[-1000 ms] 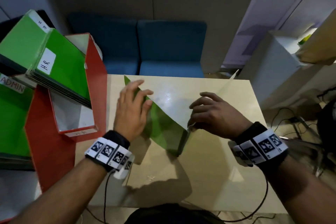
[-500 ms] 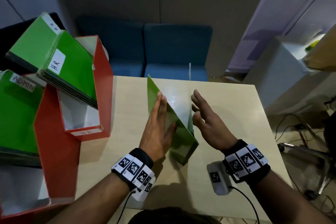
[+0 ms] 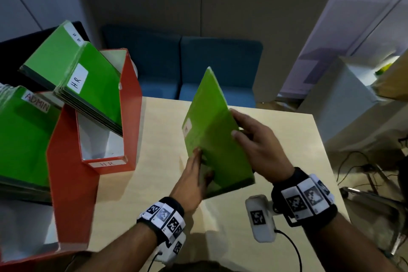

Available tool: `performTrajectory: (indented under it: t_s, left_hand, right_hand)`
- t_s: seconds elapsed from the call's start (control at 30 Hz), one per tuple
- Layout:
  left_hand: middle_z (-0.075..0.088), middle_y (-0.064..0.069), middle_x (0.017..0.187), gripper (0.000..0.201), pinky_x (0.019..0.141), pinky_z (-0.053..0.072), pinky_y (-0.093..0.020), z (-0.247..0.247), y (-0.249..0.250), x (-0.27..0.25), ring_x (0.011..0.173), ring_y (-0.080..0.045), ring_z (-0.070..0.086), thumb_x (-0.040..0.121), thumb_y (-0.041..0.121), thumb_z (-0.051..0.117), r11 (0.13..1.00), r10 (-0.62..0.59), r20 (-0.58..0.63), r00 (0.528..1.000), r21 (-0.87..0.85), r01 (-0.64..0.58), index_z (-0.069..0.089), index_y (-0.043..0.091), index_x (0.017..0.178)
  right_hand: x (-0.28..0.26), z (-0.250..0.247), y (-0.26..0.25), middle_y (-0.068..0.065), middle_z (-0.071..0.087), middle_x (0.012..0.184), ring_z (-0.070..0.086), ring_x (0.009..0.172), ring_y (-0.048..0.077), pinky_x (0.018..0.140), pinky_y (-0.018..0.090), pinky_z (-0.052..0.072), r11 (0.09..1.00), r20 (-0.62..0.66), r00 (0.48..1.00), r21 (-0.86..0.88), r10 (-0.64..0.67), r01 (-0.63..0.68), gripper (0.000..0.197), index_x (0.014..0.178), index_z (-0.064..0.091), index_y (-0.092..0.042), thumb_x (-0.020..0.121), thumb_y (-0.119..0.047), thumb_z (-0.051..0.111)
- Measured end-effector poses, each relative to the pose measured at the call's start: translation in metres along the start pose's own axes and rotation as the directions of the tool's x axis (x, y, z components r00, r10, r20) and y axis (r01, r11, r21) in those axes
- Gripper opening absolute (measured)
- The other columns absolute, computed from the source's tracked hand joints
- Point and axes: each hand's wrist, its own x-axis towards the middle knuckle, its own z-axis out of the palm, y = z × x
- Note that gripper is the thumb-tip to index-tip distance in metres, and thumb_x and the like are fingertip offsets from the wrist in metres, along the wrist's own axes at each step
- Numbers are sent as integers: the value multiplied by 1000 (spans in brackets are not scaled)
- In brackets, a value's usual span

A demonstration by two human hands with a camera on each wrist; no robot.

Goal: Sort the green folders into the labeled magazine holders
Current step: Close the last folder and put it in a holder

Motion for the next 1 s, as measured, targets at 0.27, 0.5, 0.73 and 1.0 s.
performTrajectory:
  t_s: [0.27,0.5,0.73,1.0]
  left_hand:
    - [25,3,158,81,117,25,-41,-50,-28,4,143,-17,29,88,67,41,953,-286,-153,946,-152,264,16,25,154]
    - [66,7,105,39,65,59,-27,-128,-8,0,84,-6,67,90,22,66,942,-268,-450,852,-309,133,48,31,124]
    - [52,1,138,55,104,43,-45,-207,21,-20,129,-17,47,85,43,68,974,-176,-719,672,-225,15,48,25,133]
    - [48,6,137,51,100,34,-6,-289,62,-34,120,19,42,92,5,61,983,168,-864,476,107,-152,44,9,139]
  right_hand:
    - [14,-52,11,-2,53,140,49,129,13,99,26,46,914,-221,974,384,-49,133,70,146,31,-12,82,-14,61]
    - [47,-43,68,5,57,134,58,116,14,91,26,52,1000,-231,973,12,12,-9,60,145,38,-13,90,-3,61]
    - [100,52,70,8,55,107,51,94,16,63,5,36,991,-302,944,19,134,-134,44,138,43,-6,95,-5,53]
    - [166,179,33,14,37,148,40,134,24,112,36,32,996,72,994,-17,86,-85,50,141,42,-7,96,-23,56]
